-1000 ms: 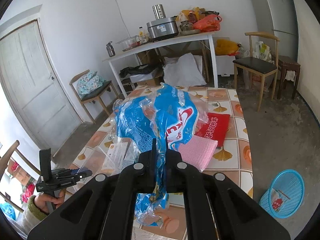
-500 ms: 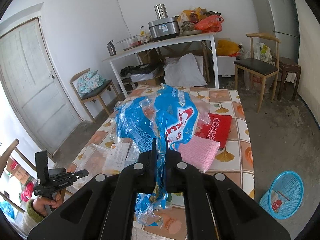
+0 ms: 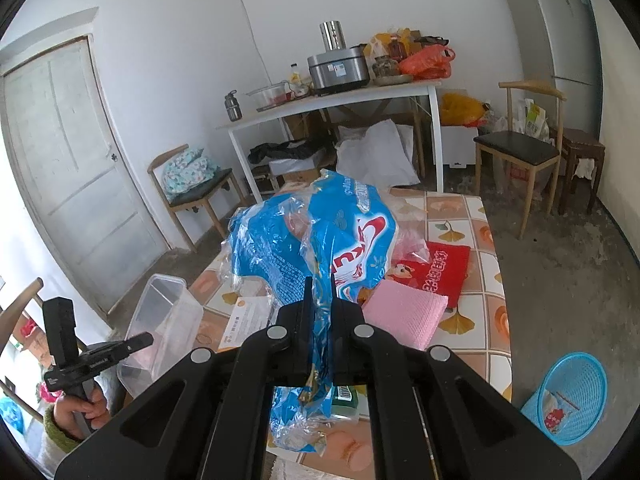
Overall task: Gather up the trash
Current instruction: 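Grasp the clear plastic container with the left gripper while the right gripper holds the Yakult bag, then carry both items over the blue wastebasket and open both grippers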
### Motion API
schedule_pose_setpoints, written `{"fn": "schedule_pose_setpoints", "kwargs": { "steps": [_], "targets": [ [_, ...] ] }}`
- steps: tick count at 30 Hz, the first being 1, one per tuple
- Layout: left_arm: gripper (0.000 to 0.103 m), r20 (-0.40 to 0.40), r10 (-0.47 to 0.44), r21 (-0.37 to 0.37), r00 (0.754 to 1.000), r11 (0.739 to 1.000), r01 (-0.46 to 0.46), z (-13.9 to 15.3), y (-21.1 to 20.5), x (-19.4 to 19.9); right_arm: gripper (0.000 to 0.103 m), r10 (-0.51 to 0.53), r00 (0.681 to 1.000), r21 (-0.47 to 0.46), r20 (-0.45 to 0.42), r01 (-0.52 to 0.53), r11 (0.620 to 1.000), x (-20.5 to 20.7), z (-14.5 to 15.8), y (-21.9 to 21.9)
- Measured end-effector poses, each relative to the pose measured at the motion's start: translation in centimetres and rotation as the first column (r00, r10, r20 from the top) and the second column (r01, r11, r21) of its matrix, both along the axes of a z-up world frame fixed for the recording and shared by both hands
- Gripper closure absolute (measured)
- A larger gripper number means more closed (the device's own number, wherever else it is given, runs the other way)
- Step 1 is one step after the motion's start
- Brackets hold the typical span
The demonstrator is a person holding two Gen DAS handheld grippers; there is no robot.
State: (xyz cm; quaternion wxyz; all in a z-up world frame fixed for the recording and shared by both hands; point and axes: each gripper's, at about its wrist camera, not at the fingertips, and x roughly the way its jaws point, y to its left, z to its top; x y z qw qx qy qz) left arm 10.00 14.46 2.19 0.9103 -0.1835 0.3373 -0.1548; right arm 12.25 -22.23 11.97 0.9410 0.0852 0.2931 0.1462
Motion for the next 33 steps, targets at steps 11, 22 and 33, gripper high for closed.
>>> {"fn": "schedule_pose_setpoints", "kwargs": {
  "steps": [11, 22, 33],
  "targets": [
    [0.101, 0.086, -0.082, -0.015, 0.993, 0.996, 0.084, 4.3, -4.5, 2.0, 0.099, -0.083, 0.996, 0.042, 0.033, 0.082, 0.996, -2.1, 0.4, -3.6],
    [0.101, 0.087, -0.324, -0.006, 0.942, 0.945, 0.326, 7.9, -17.5, 7.3, 0.099, -0.298, 0.953, 0.168, 0.056, 0.285, 0.944, -6.9, -0.4, -14.6],
    [0.101, 0.007, -0.596, 0.142, 0.803, 0.795, 0.59, 7.4, -38.5, 10.3, 0.099, -0.593, 0.804, 0.199, -0.03, 0.587, 0.785, -14.0, -4.3, -27.0]
  ]
}}
